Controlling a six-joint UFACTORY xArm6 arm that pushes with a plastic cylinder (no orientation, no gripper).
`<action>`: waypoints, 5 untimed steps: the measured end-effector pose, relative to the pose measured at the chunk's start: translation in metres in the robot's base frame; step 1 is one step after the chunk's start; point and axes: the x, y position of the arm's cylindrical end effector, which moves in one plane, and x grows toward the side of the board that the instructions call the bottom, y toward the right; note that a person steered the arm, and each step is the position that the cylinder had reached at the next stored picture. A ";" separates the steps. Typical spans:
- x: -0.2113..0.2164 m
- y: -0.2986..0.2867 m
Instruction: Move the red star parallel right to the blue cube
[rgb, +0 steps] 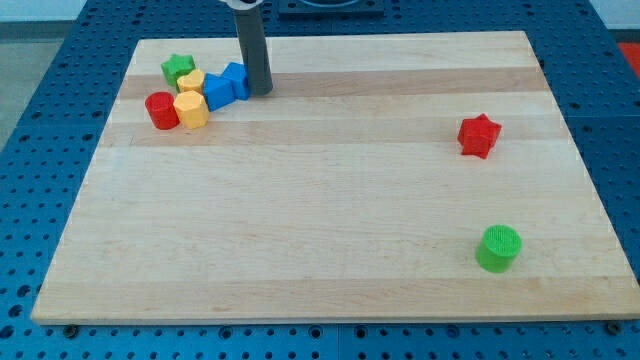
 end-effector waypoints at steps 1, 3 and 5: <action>0.000 0.000; 0.023 0.078; 0.153 0.195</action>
